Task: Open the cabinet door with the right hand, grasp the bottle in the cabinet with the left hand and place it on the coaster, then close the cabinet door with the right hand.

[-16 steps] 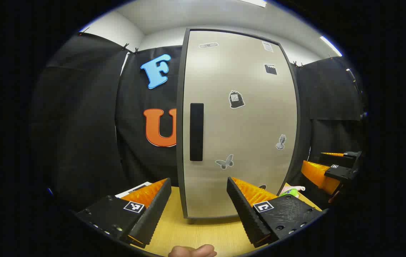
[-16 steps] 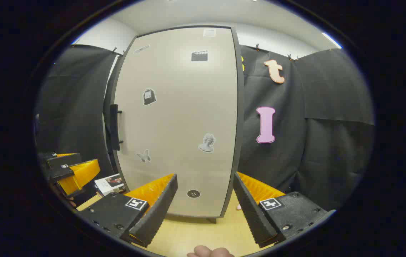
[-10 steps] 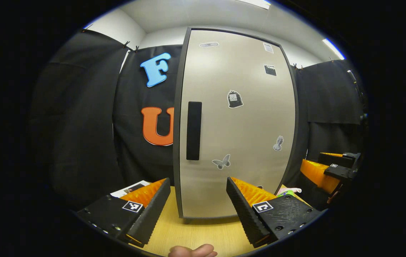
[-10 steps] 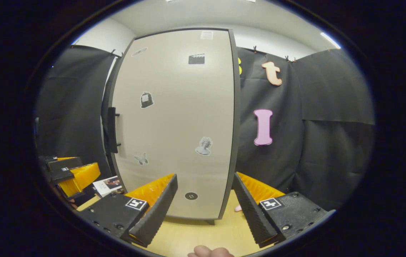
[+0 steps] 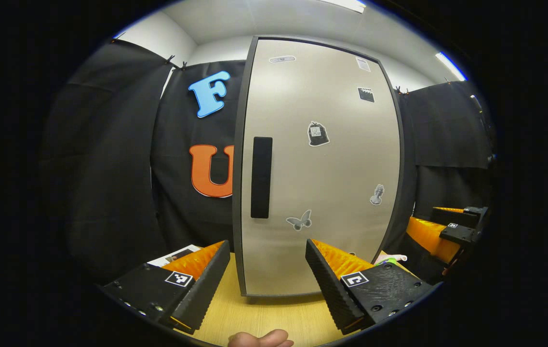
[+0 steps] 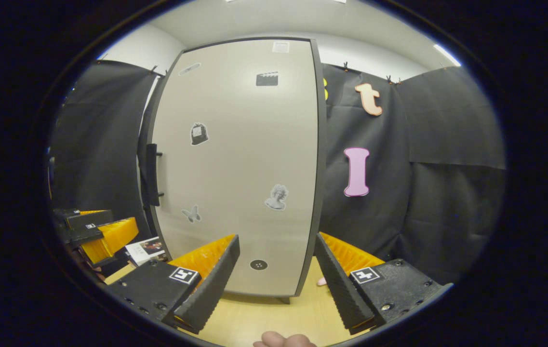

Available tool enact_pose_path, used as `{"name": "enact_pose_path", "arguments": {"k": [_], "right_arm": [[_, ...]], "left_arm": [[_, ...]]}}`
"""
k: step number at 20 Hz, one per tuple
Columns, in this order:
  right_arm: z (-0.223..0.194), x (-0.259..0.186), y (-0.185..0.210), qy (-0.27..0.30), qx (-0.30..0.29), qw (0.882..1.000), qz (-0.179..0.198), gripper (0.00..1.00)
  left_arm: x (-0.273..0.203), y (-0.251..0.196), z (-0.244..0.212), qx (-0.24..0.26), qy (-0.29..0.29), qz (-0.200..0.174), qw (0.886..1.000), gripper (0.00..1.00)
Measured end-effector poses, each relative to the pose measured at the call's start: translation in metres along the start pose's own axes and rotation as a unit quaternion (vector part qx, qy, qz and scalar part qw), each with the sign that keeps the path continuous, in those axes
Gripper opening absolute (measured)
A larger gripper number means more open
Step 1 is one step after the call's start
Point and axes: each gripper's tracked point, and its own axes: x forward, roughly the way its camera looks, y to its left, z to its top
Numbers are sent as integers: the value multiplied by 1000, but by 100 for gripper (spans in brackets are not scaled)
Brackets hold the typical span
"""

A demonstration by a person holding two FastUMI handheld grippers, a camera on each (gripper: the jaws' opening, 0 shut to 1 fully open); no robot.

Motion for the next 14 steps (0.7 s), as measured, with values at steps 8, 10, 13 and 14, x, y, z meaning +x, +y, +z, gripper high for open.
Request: {"name": "enact_pose_path", "arguments": {"k": [8, 10, 13, 14], "right_arm": [[2, 1, 9, -3, -2, 1000, 14, 100], [3, 4, 15, -4, -9, 1000, 21, 100], [10, 12, 31, -6, -18, 999, 35, 100], [13, 16, 40, -9, -18, 999, 44, 100]], "left_arm": [[1, -1, 1, 9, -8, -2, 1000, 95], [-1, -2, 1, 7, -10, -5, 1000, 96], [-10, 1, -1, 23, -4, -8, 1000, 95], [-19, 5, -5, 26, -2, -8, 1000, 96]]}}
